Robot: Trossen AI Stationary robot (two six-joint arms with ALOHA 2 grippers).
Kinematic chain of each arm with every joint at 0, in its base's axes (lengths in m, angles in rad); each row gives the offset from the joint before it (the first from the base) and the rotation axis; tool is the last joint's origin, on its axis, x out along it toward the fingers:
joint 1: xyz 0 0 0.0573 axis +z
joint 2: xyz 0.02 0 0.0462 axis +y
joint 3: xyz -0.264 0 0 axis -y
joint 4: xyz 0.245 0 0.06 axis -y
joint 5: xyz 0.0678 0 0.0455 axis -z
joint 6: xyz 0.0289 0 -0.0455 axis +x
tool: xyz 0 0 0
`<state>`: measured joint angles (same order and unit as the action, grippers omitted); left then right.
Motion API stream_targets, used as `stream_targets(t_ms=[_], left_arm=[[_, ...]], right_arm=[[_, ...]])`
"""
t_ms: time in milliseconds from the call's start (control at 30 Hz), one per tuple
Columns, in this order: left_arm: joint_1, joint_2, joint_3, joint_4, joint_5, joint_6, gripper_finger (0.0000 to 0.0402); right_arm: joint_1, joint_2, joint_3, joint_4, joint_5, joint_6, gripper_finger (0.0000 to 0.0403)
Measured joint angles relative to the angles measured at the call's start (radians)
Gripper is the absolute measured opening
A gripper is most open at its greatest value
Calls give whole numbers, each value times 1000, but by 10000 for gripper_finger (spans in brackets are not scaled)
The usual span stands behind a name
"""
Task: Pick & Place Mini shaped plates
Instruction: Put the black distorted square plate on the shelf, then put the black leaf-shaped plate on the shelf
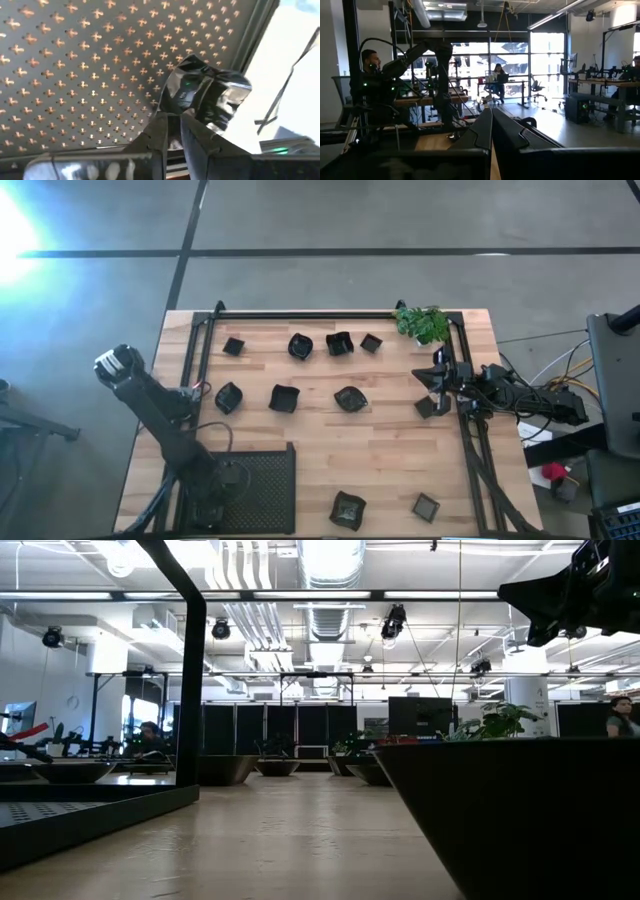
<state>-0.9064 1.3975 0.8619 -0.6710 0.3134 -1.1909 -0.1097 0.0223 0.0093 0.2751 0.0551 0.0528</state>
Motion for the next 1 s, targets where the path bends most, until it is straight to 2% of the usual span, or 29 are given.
stream_targets(t_ms=[100,200,300,500,733,867,1000], left_arm=[[2,-48,3,-19,-17,-57,46],[1,-111,3,-28,-92,-130,46],[2,-179,3,-41,-256,-191,46],[3,-311,3,-112,-647,-246,44],[12,-413,3,-160,-988,-253,43],[40,-430,3,-186,-1077,-256,43],[94,-424,2,-223,-1081,-260,43]], right_arm=[[0,0,0,1,0,0,8],[0,0,0,3,0,0,8],[0,0,0,22,0,0,8],[0,0,0,70,10,0,8],[0,1,25,75,80,53,8],[-1,1,70,51,80,45,8],[0,1,161,-112,98,45,8]])
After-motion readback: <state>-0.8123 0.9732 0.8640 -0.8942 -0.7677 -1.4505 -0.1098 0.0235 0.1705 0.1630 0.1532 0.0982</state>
